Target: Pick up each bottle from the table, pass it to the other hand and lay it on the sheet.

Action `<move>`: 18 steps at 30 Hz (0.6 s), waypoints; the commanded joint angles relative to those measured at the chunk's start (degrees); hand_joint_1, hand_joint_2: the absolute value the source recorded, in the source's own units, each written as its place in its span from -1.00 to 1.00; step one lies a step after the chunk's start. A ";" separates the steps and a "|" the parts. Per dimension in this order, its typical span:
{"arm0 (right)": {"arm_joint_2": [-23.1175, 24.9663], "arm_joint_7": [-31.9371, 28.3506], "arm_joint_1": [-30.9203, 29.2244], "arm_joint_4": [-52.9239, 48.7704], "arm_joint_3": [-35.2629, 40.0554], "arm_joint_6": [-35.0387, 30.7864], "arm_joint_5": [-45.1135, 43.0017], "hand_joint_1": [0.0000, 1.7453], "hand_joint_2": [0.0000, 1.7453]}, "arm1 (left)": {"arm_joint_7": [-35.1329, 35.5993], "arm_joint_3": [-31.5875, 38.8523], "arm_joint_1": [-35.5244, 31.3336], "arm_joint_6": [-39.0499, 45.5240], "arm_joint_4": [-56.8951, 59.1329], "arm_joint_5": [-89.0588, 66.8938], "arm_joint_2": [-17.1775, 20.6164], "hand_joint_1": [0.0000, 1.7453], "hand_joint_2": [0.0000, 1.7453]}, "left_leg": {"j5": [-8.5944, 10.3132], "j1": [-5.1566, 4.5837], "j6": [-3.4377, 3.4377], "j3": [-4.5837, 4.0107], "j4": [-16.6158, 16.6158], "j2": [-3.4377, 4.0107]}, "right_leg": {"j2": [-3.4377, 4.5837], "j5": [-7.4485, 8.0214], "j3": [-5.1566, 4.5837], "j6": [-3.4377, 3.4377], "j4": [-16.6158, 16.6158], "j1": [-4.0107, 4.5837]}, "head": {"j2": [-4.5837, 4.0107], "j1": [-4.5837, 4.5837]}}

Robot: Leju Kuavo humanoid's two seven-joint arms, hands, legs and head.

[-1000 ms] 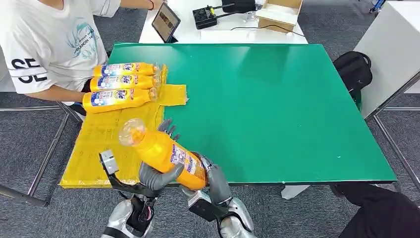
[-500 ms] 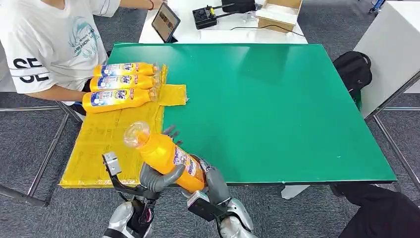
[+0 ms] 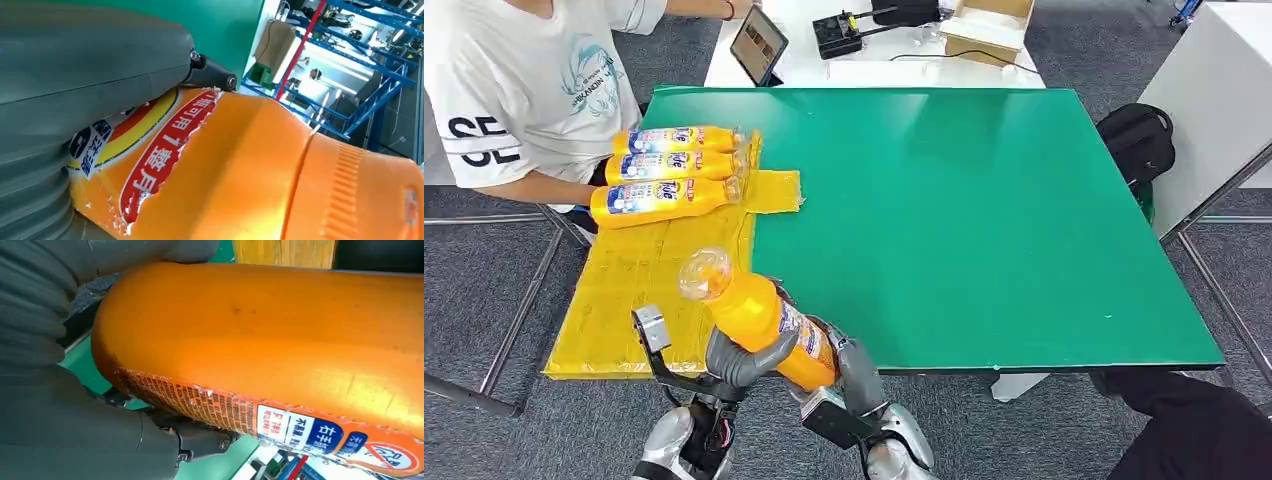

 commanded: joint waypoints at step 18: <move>-1.36 -0.63 2.16 -17.76 -1.63 -2.40 -7.44 -1.00 -1.00 | -7.02 13.35 -20.36 42.53 9.61 -38.10 6.83 1.00 1.00 | 0.06 0.02 0.02 0.17 -0.05 0.01 | -0.04 0.01 0.17 -0.11 0.01 0.03 | 0.00 0.00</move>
